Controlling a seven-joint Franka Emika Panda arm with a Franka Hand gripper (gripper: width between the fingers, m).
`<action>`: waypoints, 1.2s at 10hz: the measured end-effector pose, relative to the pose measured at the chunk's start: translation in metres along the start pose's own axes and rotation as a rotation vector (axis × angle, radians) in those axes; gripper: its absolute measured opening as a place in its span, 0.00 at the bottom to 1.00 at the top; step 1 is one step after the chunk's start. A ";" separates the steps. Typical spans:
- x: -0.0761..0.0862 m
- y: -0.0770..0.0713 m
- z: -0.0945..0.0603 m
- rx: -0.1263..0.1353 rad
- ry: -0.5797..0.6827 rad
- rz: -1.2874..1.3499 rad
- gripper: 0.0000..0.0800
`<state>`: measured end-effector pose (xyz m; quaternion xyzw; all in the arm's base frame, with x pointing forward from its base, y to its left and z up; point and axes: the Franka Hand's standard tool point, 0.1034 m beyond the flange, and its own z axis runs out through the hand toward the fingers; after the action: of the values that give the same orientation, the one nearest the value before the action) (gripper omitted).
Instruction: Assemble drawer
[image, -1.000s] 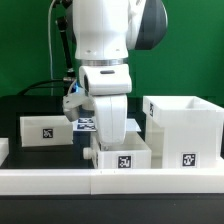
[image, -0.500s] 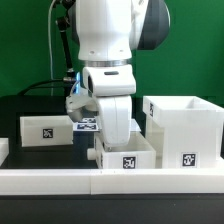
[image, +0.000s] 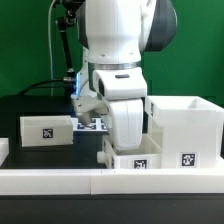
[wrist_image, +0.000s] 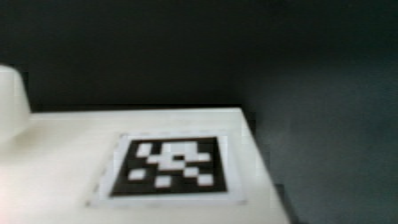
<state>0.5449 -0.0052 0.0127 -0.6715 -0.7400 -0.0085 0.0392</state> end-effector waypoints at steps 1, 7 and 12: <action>0.000 0.000 0.000 0.000 0.000 0.001 0.05; 0.009 0.001 0.004 -0.008 0.001 0.000 0.05; 0.021 0.005 0.004 -0.026 0.001 0.020 0.05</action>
Offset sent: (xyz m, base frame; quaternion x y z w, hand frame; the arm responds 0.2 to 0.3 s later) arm 0.0031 0.0111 -0.0012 -0.0025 0.0008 -0.0006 1.0000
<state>0.5473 0.0161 0.0096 -0.6792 -0.7331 -0.0180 0.0308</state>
